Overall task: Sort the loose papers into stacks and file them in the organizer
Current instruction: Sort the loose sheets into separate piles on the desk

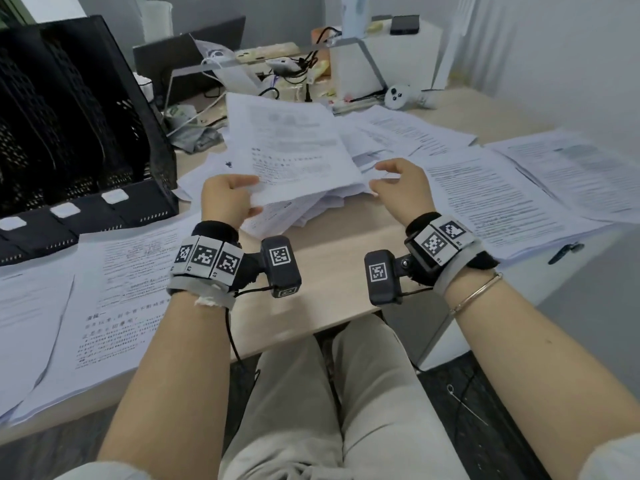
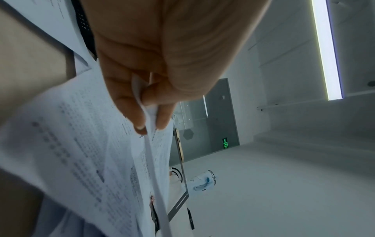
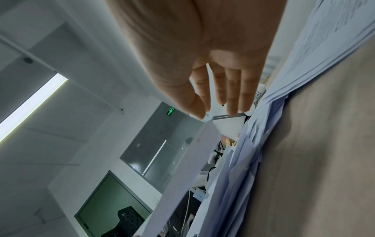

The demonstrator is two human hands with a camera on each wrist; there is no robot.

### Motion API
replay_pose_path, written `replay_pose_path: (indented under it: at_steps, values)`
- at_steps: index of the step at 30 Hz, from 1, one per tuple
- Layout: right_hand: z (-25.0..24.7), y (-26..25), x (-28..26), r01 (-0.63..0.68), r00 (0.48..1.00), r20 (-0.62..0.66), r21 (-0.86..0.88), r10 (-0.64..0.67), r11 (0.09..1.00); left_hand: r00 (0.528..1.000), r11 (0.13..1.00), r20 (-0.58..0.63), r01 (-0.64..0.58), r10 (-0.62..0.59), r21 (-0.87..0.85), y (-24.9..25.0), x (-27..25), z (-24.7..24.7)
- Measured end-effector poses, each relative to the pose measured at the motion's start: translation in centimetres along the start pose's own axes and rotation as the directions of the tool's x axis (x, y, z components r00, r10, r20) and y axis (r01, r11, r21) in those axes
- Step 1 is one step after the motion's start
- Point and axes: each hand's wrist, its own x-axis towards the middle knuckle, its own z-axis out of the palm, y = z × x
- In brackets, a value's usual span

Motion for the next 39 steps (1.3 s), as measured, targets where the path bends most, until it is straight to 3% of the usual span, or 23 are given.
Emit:
replay_pose_path:
  at_steps: [5,11,14,21,29,31,33,36,39]
  values:
    - [1.1,-0.8,1.6,-0.01,0.978,0.203,-0.193,0.05,0.981,0.98,0.992,-0.2,-0.045,0.02,-0.121,1.2,1.5,-0.2]
    - [3.7,-2.8,3.9,0.077,0.942,0.332,-0.378,0.057,0.923,0.947,0.984,-0.319,-0.03,-0.028,-0.176,1.6,3.6,-1.0]
    - [4.8,-2.8,4.8,0.037,0.918,0.38,-0.375,0.117,0.926,0.941,0.983,-0.336,-0.033,-0.031,-0.18,1.0,4.3,-1.6]
    - [6.6,-2.5,6.4,-0.074,0.919,0.307,-0.48,0.246,0.874,0.94,0.992,-0.339,-0.008,-0.035,-0.126,0.1,4.7,-2.5]
    - [7.3,-2.7,5.1,-0.09,0.875,0.375,-0.493,0.305,0.866,0.946,0.993,-0.322,-0.01,-0.027,-0.114,-0.5,4.1,-3.5]
    - [7.0,-2.8,4.8,-0.105,0.866,0.414,-0.398,0.28,0.911,0.947,0.994,-0.319,0.0,-0.035,-0.11,-0.8,3.9,-3.9]
    - [6.4,-2.8,4.4,-0.18,0.888,0.391,-0.191,0.243,0.965,0.944,0.995,-0.329,0.003,-0.036,-0.102,-1.2,3.9,-4.3]
    - [4.6,-2.7,4.1,-0.177,0.953,0.25,0.012,0.169,0.984,0.942,0.999,-0.334,-0.001,-0.017,-0.054,-1.8,4.1,-4.6]
    - [2.5,-2.6,3.8,-0.163,0.985,0.092,0.184,0.148,0.969,0.945,1.0,-0.325,0.028,-0.031,-0.012,-2.5,4.7,-4.8]
